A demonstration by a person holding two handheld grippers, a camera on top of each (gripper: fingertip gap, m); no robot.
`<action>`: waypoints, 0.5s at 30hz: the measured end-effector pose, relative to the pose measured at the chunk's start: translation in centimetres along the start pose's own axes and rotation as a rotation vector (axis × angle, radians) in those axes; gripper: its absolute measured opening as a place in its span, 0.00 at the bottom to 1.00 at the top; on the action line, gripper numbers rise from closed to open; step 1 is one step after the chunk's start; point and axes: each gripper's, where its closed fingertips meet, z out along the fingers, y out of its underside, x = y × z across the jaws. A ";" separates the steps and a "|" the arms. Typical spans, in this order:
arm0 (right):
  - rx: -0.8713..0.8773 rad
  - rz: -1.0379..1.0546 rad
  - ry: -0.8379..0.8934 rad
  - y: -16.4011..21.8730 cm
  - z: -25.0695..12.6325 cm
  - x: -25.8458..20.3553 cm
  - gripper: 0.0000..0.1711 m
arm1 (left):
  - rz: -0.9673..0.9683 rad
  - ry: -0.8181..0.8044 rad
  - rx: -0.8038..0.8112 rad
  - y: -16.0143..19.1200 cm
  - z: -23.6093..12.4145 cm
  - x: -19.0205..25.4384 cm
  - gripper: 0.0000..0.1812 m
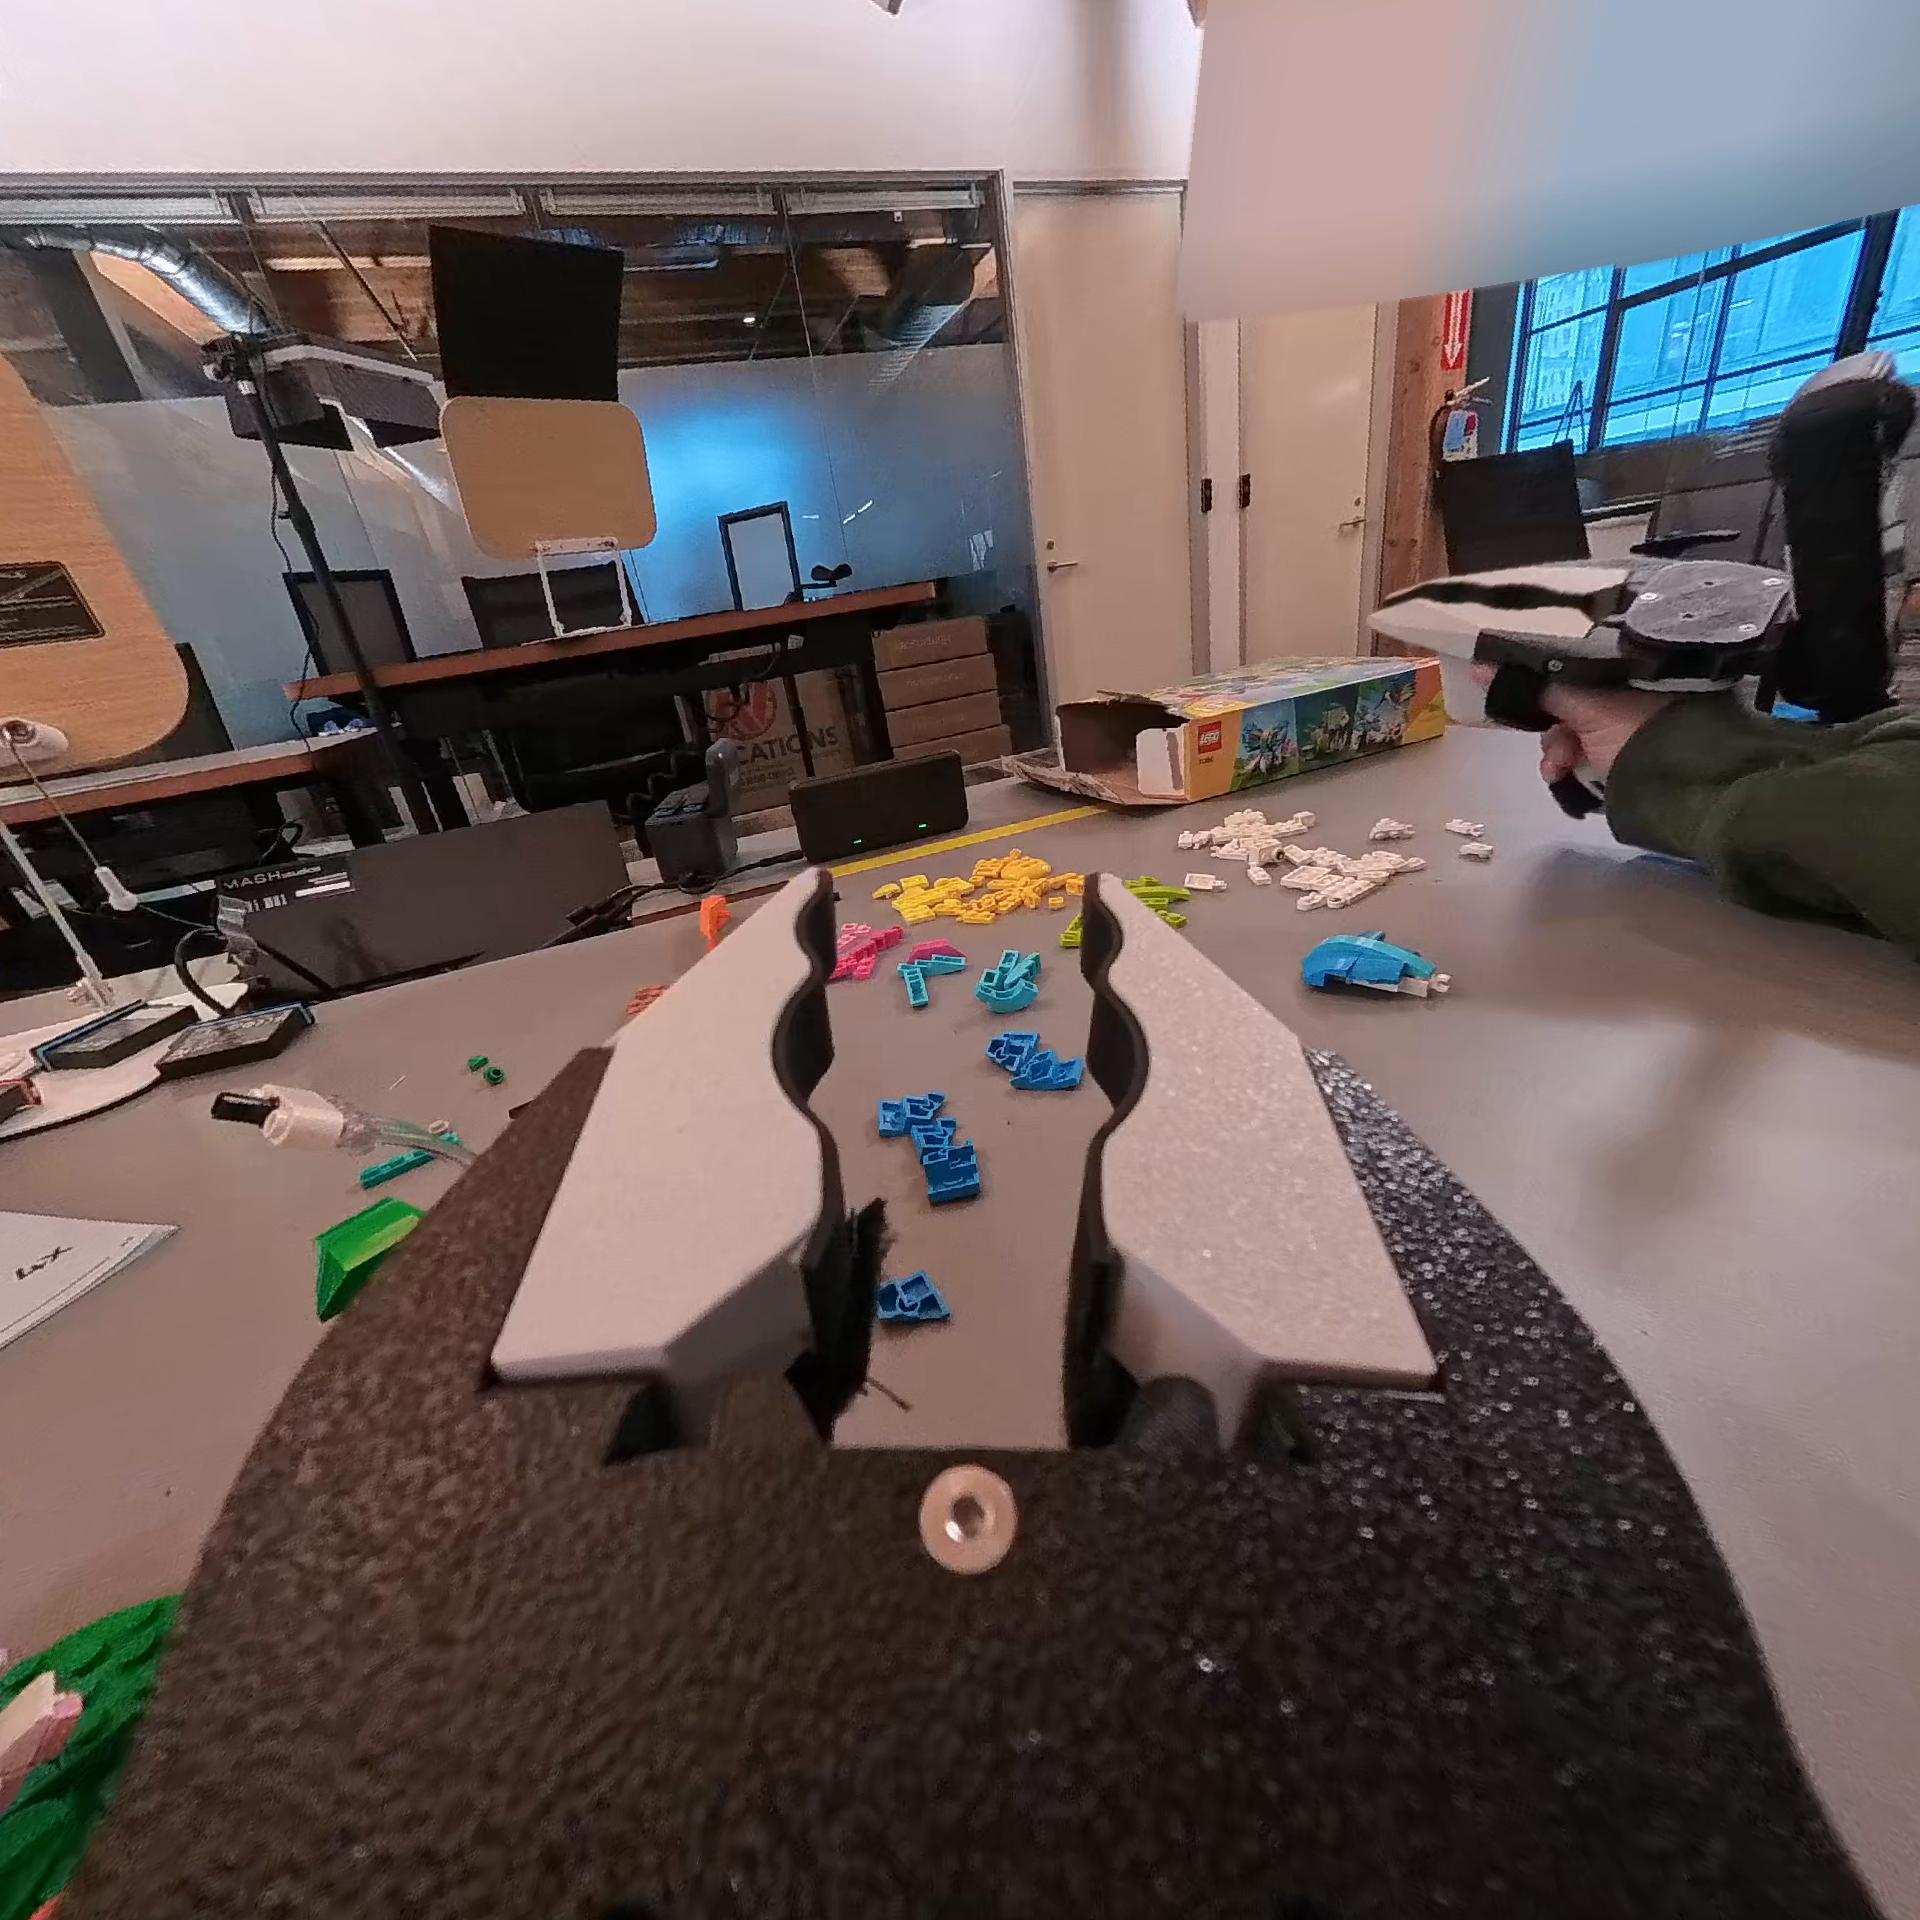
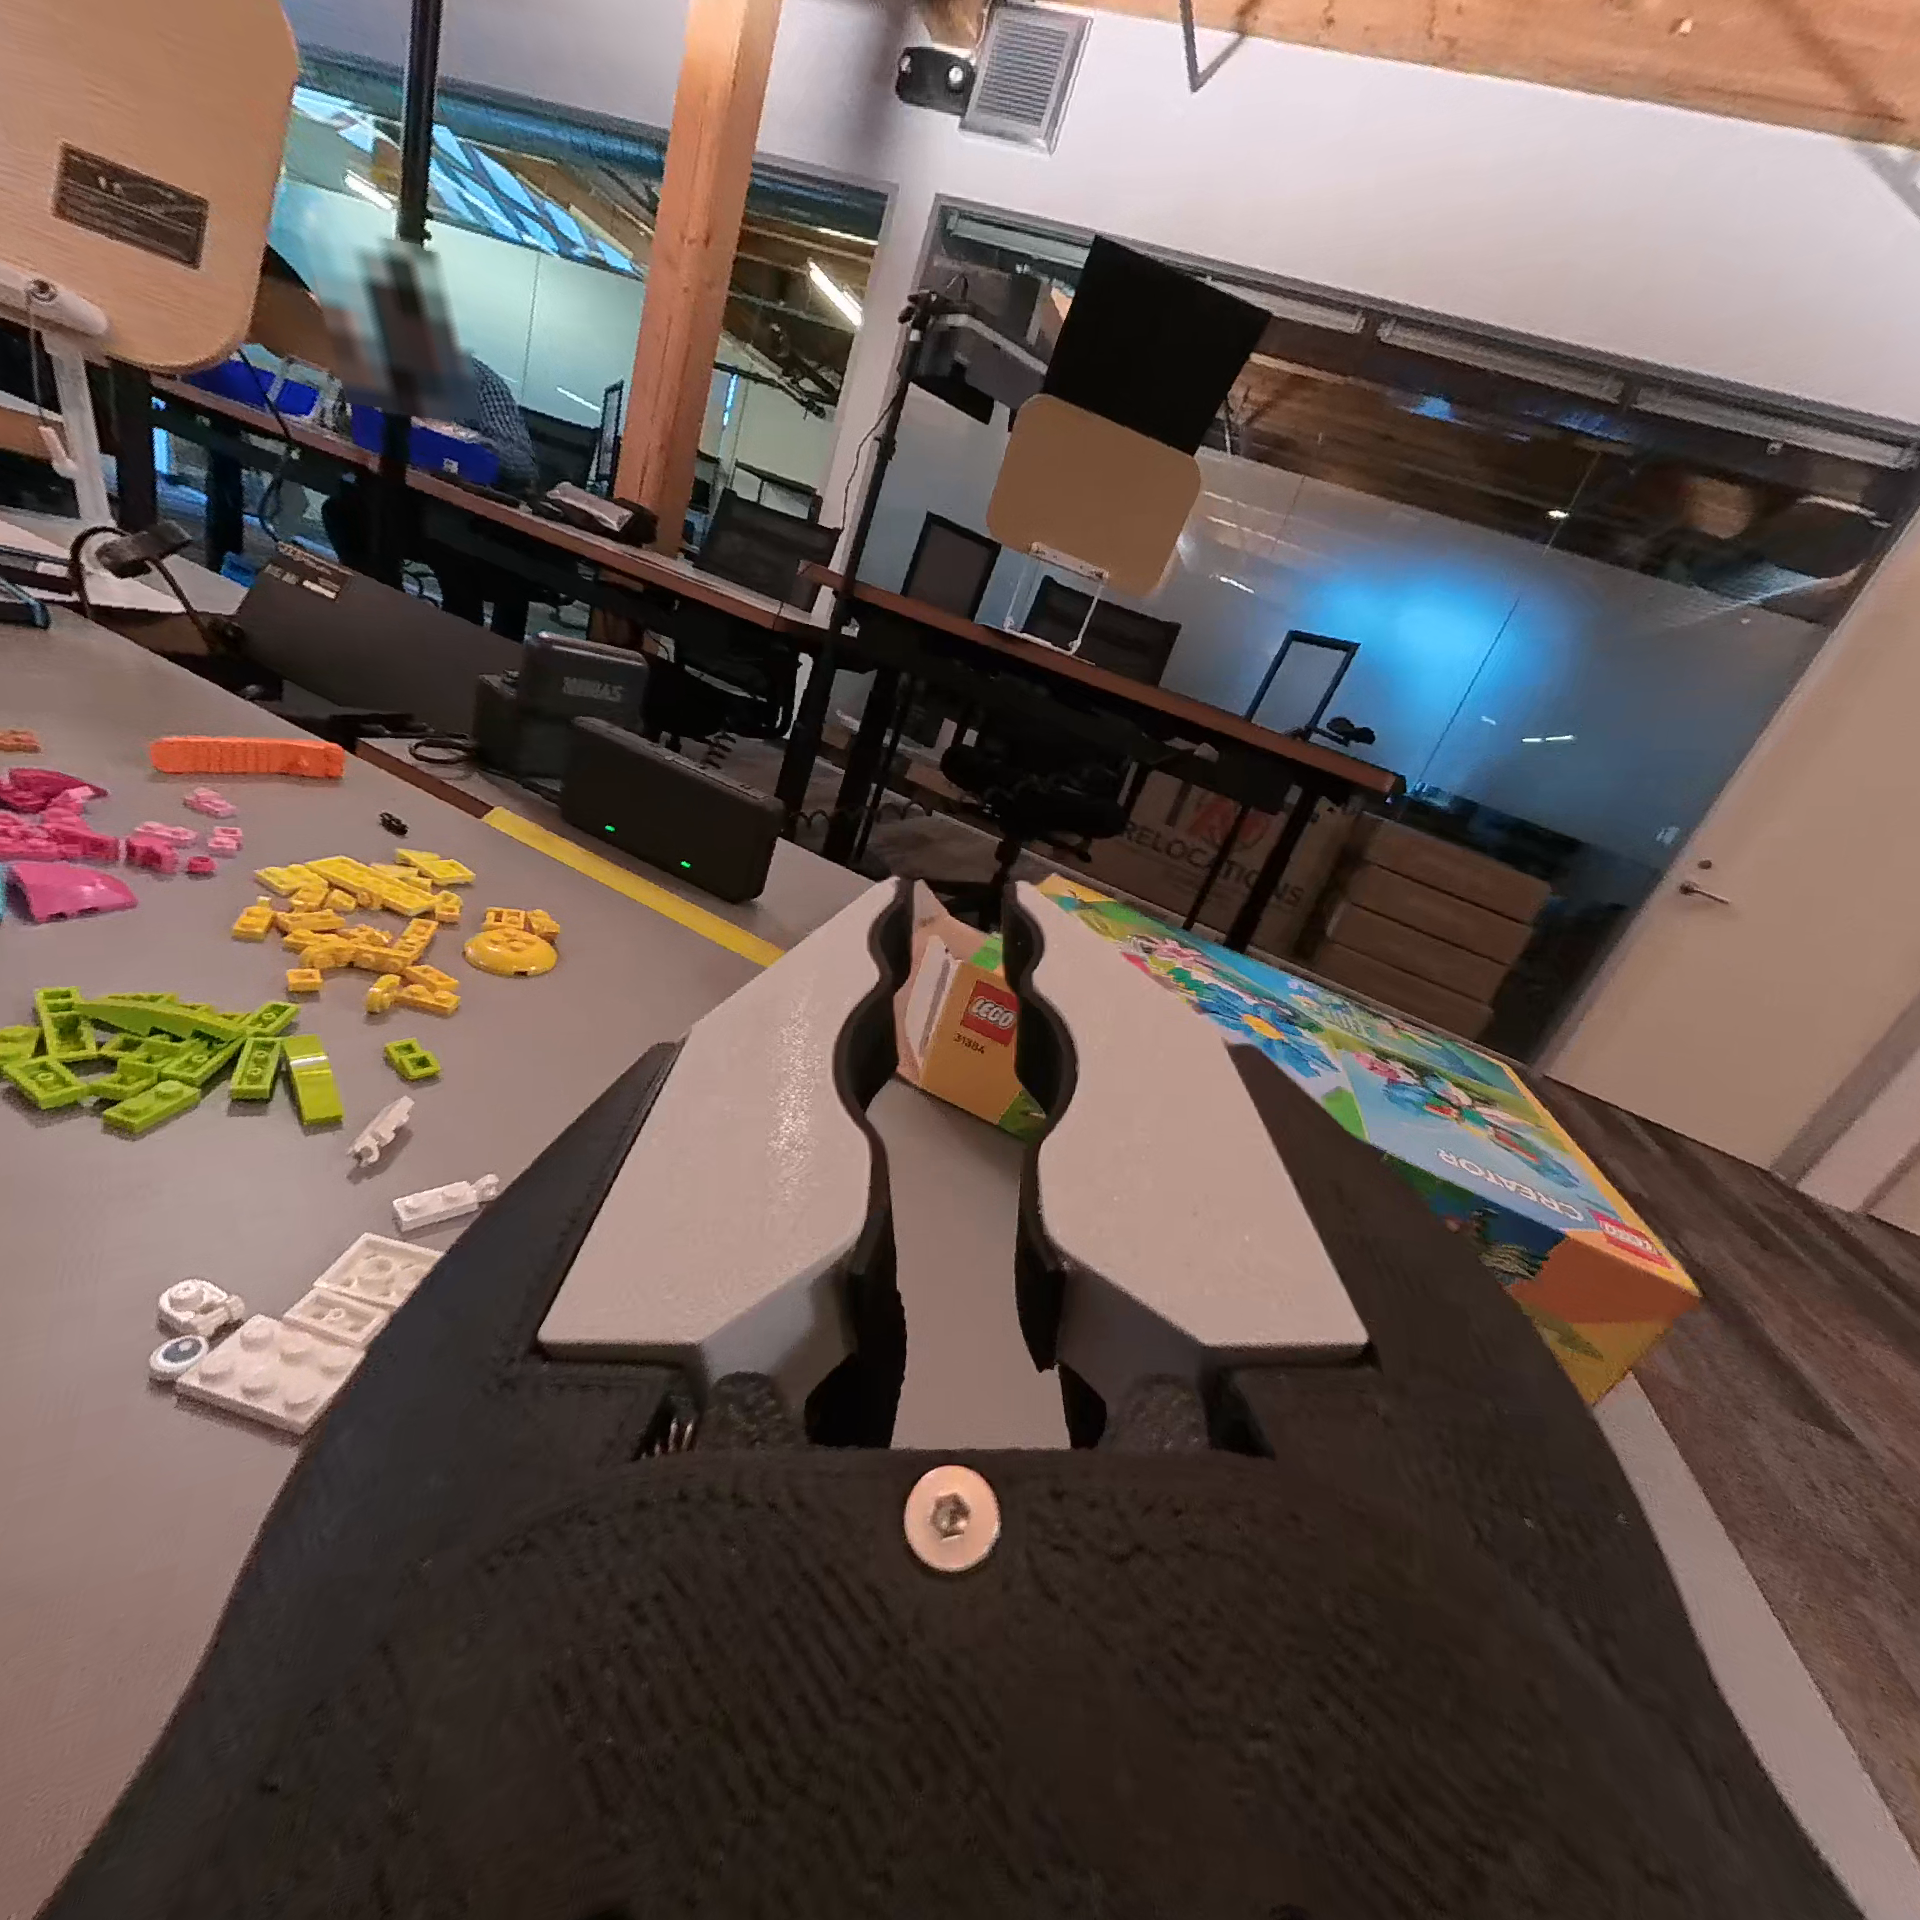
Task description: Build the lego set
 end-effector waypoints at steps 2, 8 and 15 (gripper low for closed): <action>-0.010 -0.020 -0.010 0.2 0.1 -0.4 0.08 | 0.001 0.000 0.000 0.0 0.0 0.0 0.24; -0.020 -0.018 -0.027 0.4 0.1 -0.7 0.07 | -0.001 -0.001 0.000 0.0 0.0 0.0 0.23; -0.038 -0.006 -0.042 0.7 0.2 -1.0 0.06 | 0.001 0.001 -0.001 0.0 0.0 0.0 0.21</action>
